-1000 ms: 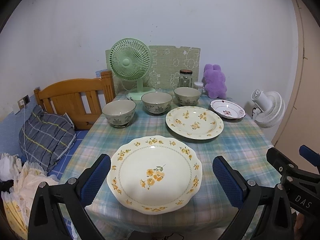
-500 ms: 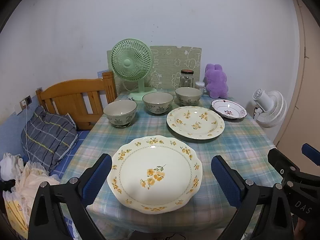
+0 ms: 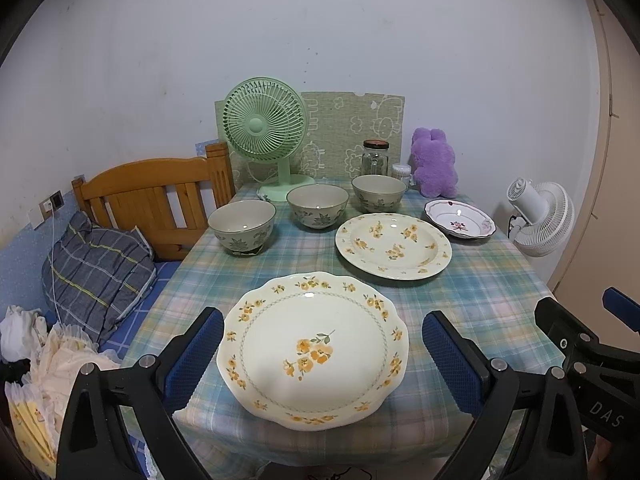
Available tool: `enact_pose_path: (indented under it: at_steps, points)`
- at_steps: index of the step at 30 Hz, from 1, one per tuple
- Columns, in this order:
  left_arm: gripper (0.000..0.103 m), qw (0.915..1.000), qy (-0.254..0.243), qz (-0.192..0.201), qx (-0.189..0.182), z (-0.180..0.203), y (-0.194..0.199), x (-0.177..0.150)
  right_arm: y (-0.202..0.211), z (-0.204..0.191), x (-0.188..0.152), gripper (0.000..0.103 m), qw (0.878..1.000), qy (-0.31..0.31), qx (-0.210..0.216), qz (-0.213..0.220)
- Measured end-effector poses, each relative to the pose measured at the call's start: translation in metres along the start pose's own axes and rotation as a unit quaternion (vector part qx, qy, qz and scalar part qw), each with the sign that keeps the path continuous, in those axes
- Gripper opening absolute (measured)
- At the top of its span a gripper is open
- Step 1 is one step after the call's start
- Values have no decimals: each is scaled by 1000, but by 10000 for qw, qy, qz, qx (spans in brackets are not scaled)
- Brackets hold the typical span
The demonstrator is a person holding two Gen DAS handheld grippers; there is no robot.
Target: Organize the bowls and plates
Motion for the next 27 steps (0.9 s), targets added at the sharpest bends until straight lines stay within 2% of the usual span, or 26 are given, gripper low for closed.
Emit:
enact_pose_path:
  at_steps: [16,21,27]
  points:
    - [100,10000,-41,-42,-11,1,-8,5,-6,-2,1,103,10000,-26,-50,-74]
    - [100,9999,-43,-97,12,-2,-19,11,-13,-6,3,102,9999,-39,-23,-145]
    - [97,9998,-104,-143,-52,-15,-40,26,-31,-21,15,97,9997,-34,3,-254]
Point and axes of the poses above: each gripper's, at about its wrist camera, not at the fingertips, and y roughly against the way its jaws point, z to its right, x to its top, the point moved 4 cm from there along -y, roughly the way its jaws point, and after that the axes turned 2 degrees about y, right-handed, at the moved point
